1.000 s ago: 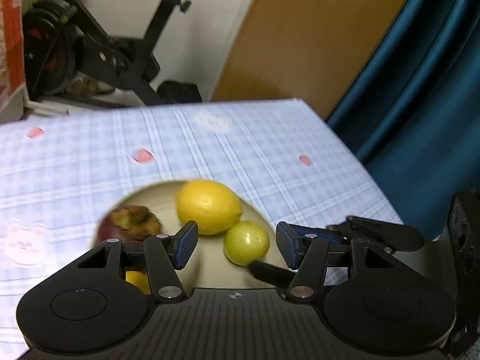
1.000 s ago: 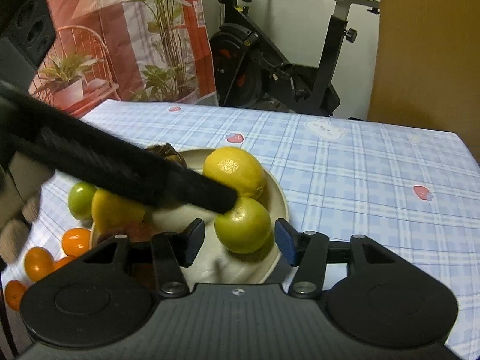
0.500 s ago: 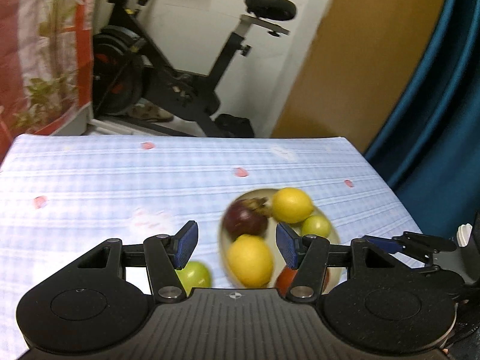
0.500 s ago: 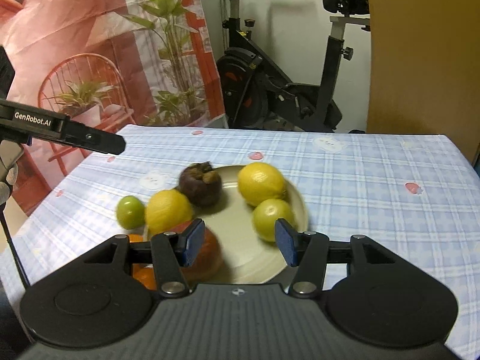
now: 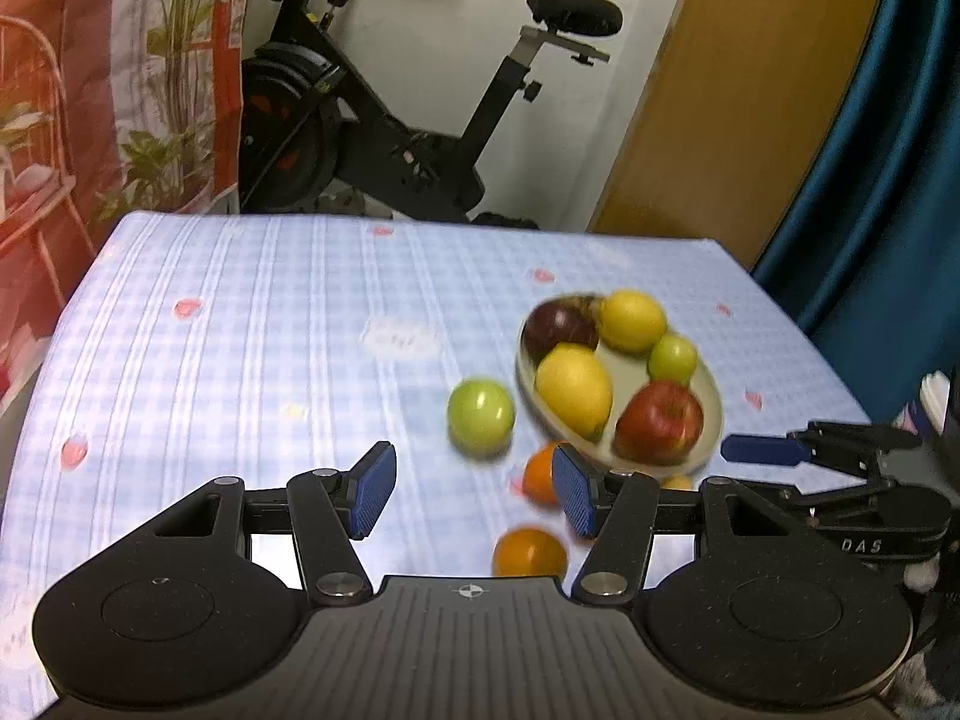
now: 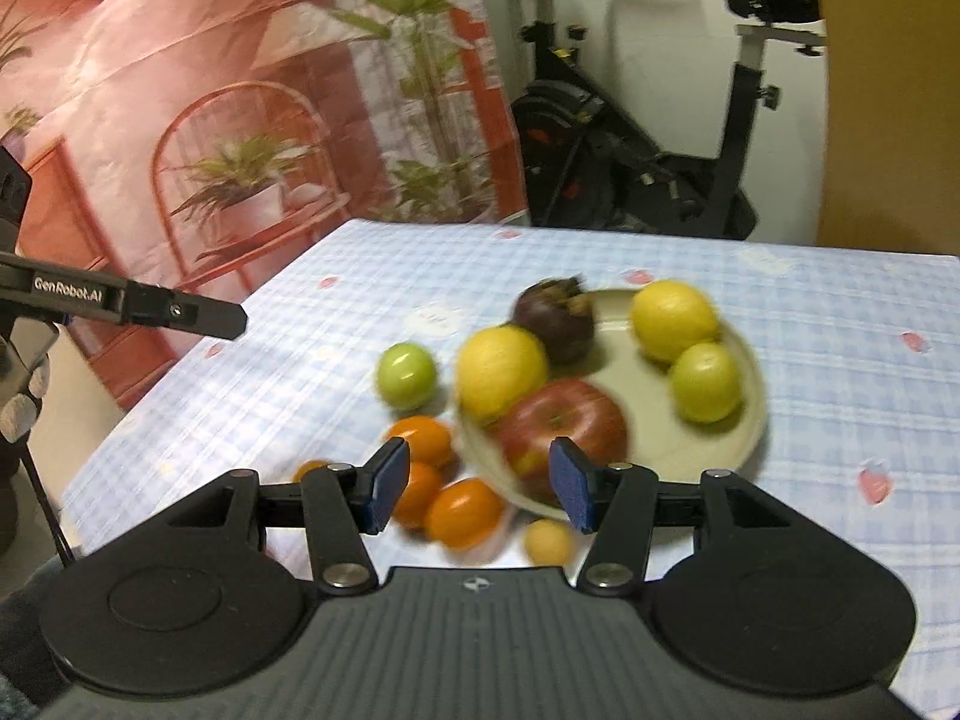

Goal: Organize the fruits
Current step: 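Move the open left gripper to the green apple beside the plate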

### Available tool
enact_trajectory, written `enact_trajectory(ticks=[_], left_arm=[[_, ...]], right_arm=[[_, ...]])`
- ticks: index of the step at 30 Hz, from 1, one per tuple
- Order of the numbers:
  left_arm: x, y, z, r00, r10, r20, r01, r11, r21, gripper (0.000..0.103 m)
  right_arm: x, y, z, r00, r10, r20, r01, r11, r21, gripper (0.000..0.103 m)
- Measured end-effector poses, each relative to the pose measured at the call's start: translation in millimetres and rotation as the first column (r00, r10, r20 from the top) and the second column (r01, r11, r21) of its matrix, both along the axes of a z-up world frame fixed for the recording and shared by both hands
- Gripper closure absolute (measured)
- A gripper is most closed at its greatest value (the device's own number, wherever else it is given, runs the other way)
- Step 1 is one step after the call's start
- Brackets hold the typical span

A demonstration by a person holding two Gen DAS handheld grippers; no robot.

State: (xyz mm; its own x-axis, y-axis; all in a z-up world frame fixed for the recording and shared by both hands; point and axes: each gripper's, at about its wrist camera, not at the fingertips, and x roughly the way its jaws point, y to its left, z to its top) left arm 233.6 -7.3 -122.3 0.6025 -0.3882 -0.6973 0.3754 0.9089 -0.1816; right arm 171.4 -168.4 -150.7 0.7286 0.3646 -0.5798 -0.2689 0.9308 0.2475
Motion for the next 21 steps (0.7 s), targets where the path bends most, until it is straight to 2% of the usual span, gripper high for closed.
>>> enact_trajectory(ticks=[8, 13, 21], left_arm=[[-12.8, 30.0, -16.7, 0.998, 0.053, -0.037, -0.054, 0.998, -0.013, 0.043], [-2.8, 38.5, -11.5, 0.996, 0.084, -0.006, -0.084, 0.996, -0.035, 0.043], [32.9, 26.6, 1.7, 0.996, 0.074, 0.057, -0.071, 0.996, -0.058, 0.043]], right_arm=[[-1.4, 39.4, -10.5, 0.995, 0.093, -0.032, -0.094, 0.995, -0.039, 0.048], [10.1, 48.4, -6.3, 0.994, 0.111, -0.016, -0.112, 0.991, -0.073, 0.048], [53.4, 62.6, 3.1, 0.987, 0.157, 0.037, -0.15, 0.976, -0.156, 0.048]])
